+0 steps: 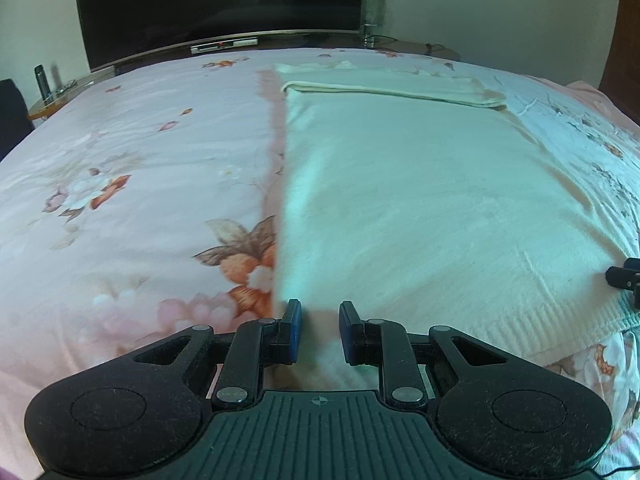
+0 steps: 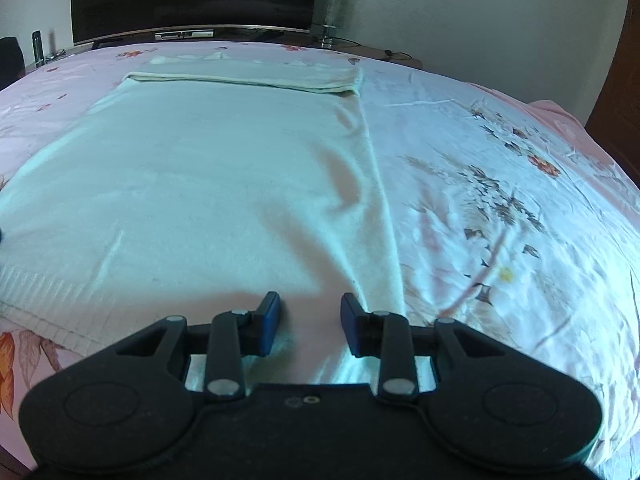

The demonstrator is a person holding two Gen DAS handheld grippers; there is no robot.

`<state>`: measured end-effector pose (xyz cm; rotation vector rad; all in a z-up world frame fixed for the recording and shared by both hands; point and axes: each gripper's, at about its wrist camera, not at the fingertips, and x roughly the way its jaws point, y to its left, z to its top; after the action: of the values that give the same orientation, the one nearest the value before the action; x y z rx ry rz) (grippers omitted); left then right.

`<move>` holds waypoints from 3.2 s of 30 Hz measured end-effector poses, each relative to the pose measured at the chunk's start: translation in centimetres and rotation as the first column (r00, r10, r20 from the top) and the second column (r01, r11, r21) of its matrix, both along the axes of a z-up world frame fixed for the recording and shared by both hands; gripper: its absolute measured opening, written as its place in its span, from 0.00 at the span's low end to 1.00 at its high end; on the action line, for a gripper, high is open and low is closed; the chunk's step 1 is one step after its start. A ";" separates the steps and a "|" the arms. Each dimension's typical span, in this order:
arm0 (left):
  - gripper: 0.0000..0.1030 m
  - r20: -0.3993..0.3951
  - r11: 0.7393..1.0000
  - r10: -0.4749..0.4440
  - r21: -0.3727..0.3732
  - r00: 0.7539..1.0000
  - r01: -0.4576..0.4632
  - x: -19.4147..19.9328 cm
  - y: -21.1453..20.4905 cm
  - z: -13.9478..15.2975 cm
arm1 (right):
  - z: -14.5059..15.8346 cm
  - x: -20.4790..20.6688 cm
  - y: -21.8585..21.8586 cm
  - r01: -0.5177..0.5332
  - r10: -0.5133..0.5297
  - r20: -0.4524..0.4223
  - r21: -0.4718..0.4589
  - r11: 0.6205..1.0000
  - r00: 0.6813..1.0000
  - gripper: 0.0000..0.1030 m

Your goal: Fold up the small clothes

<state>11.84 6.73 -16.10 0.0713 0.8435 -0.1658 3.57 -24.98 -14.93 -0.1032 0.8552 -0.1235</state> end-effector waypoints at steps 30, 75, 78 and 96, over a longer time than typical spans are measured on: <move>0.09 -0.155 0.955 -0.074 -0.296 0.985 0.025 0.4 0.9 -0.6 | 0.4 -3.2 -4.3 0.148 -0.133 -0.067 0.302 0.942 0.989 0.18; 0.10 0.050 0.960 0.192 -0.217 0.980 -0.177 43.0 -8.5 2.7 | 1.0 39.7 -12.3 0.064 -0.140 0.136 0.454 0.888 0.981 0.50; 0.14 0.020 0.955 0.193 -0.235 0.981 -0.183 43.3 -8.2 3.1 | 1.8 39.6 -12.7 0.049 -0.138 0.182 0.425 0.904 0.973 0.58; 0.75 0.128 0.996 0.084 -0.036 0.988 -0.081 41.0 -8.8 1.2 | -0.6 40.4 -10.6 -0.004 -0.027 0.101 0.300 0.954 0.995 0.17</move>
<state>52.80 -2.11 -14.87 0.0179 0.7133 -0.0952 44.02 -35.56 -15.52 0.1926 0.7619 -0.0084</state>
